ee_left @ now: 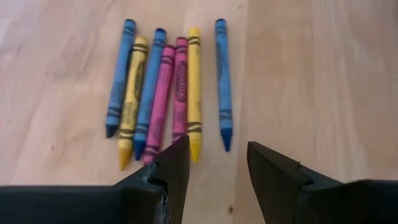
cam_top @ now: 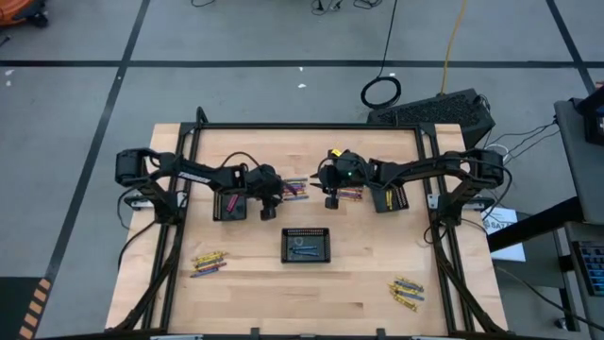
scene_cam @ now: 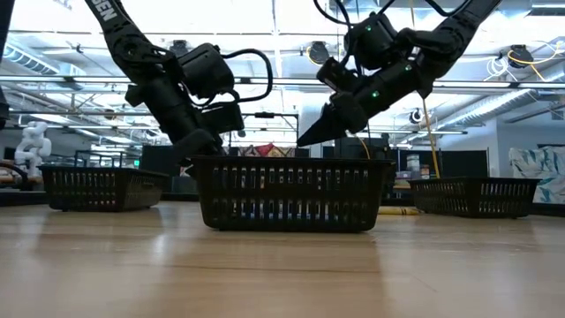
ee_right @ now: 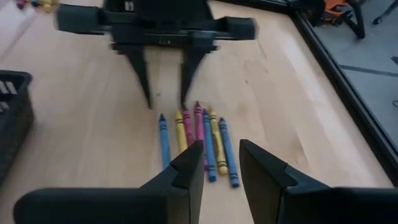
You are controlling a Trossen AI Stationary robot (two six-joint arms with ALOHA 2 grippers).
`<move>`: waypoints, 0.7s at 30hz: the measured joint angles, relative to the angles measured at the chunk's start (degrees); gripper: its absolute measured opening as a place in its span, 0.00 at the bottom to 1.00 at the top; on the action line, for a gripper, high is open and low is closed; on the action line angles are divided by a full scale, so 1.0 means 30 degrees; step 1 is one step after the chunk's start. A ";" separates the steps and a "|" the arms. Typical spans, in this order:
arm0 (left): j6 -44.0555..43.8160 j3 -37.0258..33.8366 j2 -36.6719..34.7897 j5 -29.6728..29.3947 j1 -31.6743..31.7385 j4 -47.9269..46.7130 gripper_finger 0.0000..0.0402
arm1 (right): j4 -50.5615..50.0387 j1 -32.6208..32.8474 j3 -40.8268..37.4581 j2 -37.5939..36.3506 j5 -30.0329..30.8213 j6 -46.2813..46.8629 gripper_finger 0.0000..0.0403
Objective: Sort crayons
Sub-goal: Put the yellow crayon into the right black basket
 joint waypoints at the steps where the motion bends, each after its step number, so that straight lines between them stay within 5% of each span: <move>1: -0.0002 0.0000 -0.0002 0.0000 0.0007 -0.0031 0.41 | -0.0001 0.0065 0.0000 0.0000 -0.0014 0.0000 0.21; 10: 0.0043 -0.0007 0.0368 0.0091 0.0000 -0.0037 0.39 | -0.0059 0.0229 0.0000 0.0000 0.0058 -0.0007 0.21; 21: 0.0062 -0.0007 0.0622 -0.0219 0.0000 -0.0036 0.19 | -0.0059 0.0229 0.0000 0.0000 0.0066 -0.0007 0.21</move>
